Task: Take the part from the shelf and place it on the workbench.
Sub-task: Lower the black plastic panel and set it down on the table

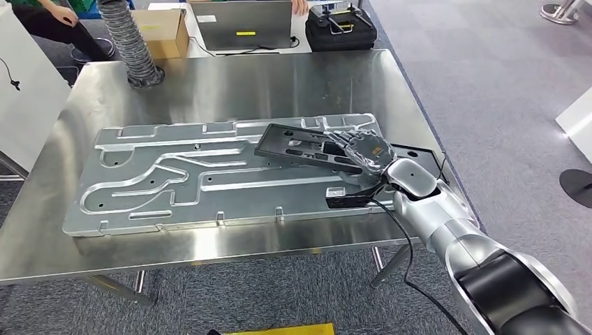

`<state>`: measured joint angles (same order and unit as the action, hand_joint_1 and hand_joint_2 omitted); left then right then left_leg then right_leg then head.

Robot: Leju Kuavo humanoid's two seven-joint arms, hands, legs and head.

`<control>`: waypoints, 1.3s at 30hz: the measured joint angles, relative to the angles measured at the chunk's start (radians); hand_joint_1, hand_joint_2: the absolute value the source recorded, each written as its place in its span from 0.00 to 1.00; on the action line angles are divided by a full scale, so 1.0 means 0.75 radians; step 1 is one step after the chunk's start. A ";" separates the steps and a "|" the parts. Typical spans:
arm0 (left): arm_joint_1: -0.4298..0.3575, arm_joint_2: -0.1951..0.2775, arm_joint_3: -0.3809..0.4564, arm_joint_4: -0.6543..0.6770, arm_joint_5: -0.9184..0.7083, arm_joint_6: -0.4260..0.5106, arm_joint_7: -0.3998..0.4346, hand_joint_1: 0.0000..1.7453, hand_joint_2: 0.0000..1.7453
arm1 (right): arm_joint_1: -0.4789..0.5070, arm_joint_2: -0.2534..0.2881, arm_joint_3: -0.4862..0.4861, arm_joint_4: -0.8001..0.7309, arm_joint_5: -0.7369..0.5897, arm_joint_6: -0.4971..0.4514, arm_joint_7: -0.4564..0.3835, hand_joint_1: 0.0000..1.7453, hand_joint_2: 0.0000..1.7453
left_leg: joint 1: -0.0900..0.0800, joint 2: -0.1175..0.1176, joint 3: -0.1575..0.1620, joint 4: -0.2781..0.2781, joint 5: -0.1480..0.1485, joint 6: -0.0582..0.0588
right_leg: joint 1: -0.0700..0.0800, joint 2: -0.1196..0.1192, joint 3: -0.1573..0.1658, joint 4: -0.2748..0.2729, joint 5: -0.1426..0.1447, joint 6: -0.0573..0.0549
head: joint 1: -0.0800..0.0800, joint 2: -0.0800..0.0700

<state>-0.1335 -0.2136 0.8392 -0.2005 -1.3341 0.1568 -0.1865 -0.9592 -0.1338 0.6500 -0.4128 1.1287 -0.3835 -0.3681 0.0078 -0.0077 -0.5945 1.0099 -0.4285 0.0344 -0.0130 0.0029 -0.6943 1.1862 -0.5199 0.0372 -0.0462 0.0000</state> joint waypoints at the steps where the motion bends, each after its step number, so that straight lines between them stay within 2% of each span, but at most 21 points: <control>1: 0.001 0.000 0.000 0.000 0.003 -0.006 0.003 0.00 0.00 | 0.003 0.000 0.000 0.000 0.000 0.001 0.000 0.00 0.00 | -0.001 0.000 0.000 0.001 0.000 0.001 | -0.001 0.000 -0.044 0.091 -0.034 0.003 | 0.000 0.000; 2: 0.003 0.000 0.000 0.000 0.006 -0.010 0.007 0.00 0.00 | 0.007 0.000 0.000 0.000 0.001 0.001 0.000 0.00 0.00 | -0.001 0.000 0.000 0.001 -0.001 0.002 | -0.001 0.000 -0.074 0.150 -0.047 0.005 | 0.000 0.000; 3: 0.004 0.000 0.000 0.000 0.010 -0.013 0.011 0.00 0.00 | 0.009 0.000 0.000 0.000 0.003 0.002 0.001 0.00 0.00 | -0.001 0.000 0.000 0.003 -0.002 0.002 | 0.000 0.000 -0.080 0.158 -0.034 0.004 | 0.000 0.000; 4: 0.004 0.001 0.001 0.000 0.014 -0.015 0.015 0.00 0.00 | 0.008 0.000 0.000 0.000 0.004 0.003 0.003 0.00 0.00 | -0.002 -0.001 0.001 0.004 -0.003 0.002 | 0.000 0.000 -0.058 0.110 0.002 0.001 | 0.000 0.000; 6: 0.004 0.000 0.002 0.000 0.024 -0.018 0.022 0.00 0.00 | -0.003 -0.001 -0.001 -0.004 0.005 0.009 0.010 0.00 0.00 | -0.005 -0.001 0.002 0.008 -0.006 -0.002 | 0.003 0.000 0.036 -0.083 0.092 -0.012 | 0.000 0.000; 8: 0.004 -0.001 0.003 0.000 0.036 -0.020 0.023 0.00 0.00 | -0.019 -0.005 -0.003 -0.011 0.000 0.017 0.016 0.00 0.00 | -0.009 -0.001 -0.001 0.011 -0.009 -0.011 | 0.011 -0.001 0.096 -0.214 0.133 -0.025 | 0.000 0.000; 12: 0.009 0.000 0.011 0.000 0.056 -0.025 0.021 0.00 0.00 | -0.037 -0.040 -0.025 -0.055 -0.037 0.039 0.004 0.00 0.00 | -0.009 0.000 -0.006 0.023 -0.024 -0.035 | 0.008 -0.003 0.107 -0.242 0.138 -0.045 | 0.000 0.000; 14: 0.014 0.001 0.014 0.000 0.062 -0.031 0.020 0.00 0.00 | -0.054 -0.075 -0.048 -0.102 -0.067 0.072 -0.017 0.00 0.00 | -0.007 0.001 -0.048 0.125 -0.090 -0.047 | -0.001 -0.006 0.113 -0.253 0.143 -0.057 | 0.000 0.000; 16: 0.022 0.002 0.016 0.000 0.064 -0.035 0.020 0.00 0.00 | -0.070 -0.128 -0.071 -0.162 -0.102 0.130 -0.043 0.00 0.00 | -0.001 0.002 -0.129 0.307 -0.178 -0.057 | 0.000 -0.008 0.114 -0.253 0.142 -0.061 | 0.000 0.000; 17: 0.026 0.002 0.018 0.000 0.066 -0.036 0.020 0.00 0.00 | -0.075 -0.160 -0.081 -0.199 -0.123 0.168 -0.055 0.00 0.00 | 0.002 0.002 -0.162 0.377 -0.200 -0.060 | 0.001 -0.008 0.114 -0.253 0.142 -0.060 | 0.000 0.000; 18: 0.030 0.003 0.020 0.000 0.069 -0.036 0.020 0.00 0.00 | -0.080 -0.195 -0.091 -0.243 -0.147 0.212 -0.065 0.00 0.00 | 0.004 0.002 -0.174 0.400 -0.196 -0.063 | 0.000 -0.009 0.115 -0.251 0.140 -0.059 | 0.000 0.000; 19: 0.034 0.004 0.024 0.000 0.073 -0.036 0.020 0.00 0.00 | -0.086 -0.235 -0.100 -0.297 -0.176 0.264 -0.073 0.00 0.00 | 0.007 0.003 -0.159 0.366 -0.165 -0.064 | -0.001 -0.010 0.115 -0.249 0.138 -0.055 | 0.000 0.000; 21: 0.039 0.006 0.032 0.000 0.083 -0.036 0.019 0.00 0.00 | -0.111 -0.318 -0.118 -0.413 -0.241 0.359 -0.083 0.00 0.00 | 0.011 0.003 -0.076 0.190 -0.072 -0.063 | -0.003 -0.010 0.115 -0.238 0.130 -0.042 | 0.000 0.000; 23: 0.043 0.006 0.037 0.000 0.088 -0.036 0.018 0.00 0.00 | -0.144 -0.402 -0.130 -0.518 -0.309 0.434 -0.078 0.00 0.00 | 0.011 0.002 -0.015 0.057 -0.028 -0.054 | 0.000 -0.010 0.109 -0.226 0.124 -0.027 | 0.000 0.000; 26: 0.049 0.007 0.042 0.000 0.090 -0.036 0.017 0.00 0.00 | -0.173 -0.511 -0.133 -0.663 -0.390 0.503 -0.060 0.00 0.00 | 0.005 0.000 -0.007 0.034 -0.028 -0.028 | 0.000 -0.008 0.105 -0.226 0.125 -0.005 | 0.000 0.000; 28: 0.049 0.008 0.045 0.000 0.091 -0.035 0.015 0.00 0.00 | -0.179 -0.576 -0.134 -0.740 -0.418 0.519 -0.043 0.00 0.00 | 0.006 0.001 -0.005 0.027 -0.021 -0.008 | -0.005 -0.007 0.092 -0.193 0.096 0.008 | 0.000 0.000; 31: 0.050 0.007 0.048 0.000 0.100 -0.035 0.010 0.00 0.00 | -0.154 -0.728 -0.155 -0.865 -0.513 0.522 0.019 0.00 0.00 | 0.005 -0.005 -0.005 0.024 -0.018 0.012 | -0.008 -0.006 -0.010 0.044 -0.030 0.023 | 0.000 0.000; 33: 0.058 0.007 0.053 0.000 0.110 -0.036 0.004 0.00 0.00 | -0.060 -0.875 -0.217 -0.963 -0.627 0.498 0.051 0.00 0.00 | 0.003 -0.020 -0.003 0.024 -0.020 0.017 | -0.008 -0.005 -0.060 0.155 -0.059 0.027 | 0.000 0.000; 34: 0.063 0.007 0.057 0.000 0.114 -0.037 0.000 0.00 0.00 | 0.017 -0.952 -0.274 -1.012 -0.682 0.477 0.058 0.00 0.00 | 0.003 -0.029 0.000 0.024 -0.022 0.019 | -0.007 -0.005 -0.050 0.135 -0.036 0.025 | 0.000 0.000; 37: 0.075 0.006 0.069 0.000 0.124 -0.041 -0.008 0.00 0.00 | 0.362 -1.136 -0.592 -1.156 -0.756 0.443 0.056 0.00 0.00 | -0.001 -0.048 0.012 0.024 -0.031 0.015 | 0.005 -0.014 0.082 -0.138 0.091 0.003 | 0.000 0.000; 39: 0.081 0.005 0.075 0.001 0.130 -0.044 -0.009 0.00 0.00 | 0.628 -1.181 -0.914 -1.233 -0.741 0.471 0.024 0.00 0.00 | -0.005 -0.052 0.015 0.023 -0.038 0.006 | 0.016 -0.024 0.129 -0.237 0.115 -0.011 | 0.000 0.000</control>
<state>-0.0726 -0.2101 0.8953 -0.2000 -1.2366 0.1240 -0.1933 -0.4883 -1.0192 -0.0355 -1.3379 0.5731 -0.0302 -0.3502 0.0039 -0.0465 -0.5829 1.0270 -0.4573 0.0388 -0.0013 -0.0153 -0.5979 1.0087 -0.4338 0.0291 -0.0459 0.0000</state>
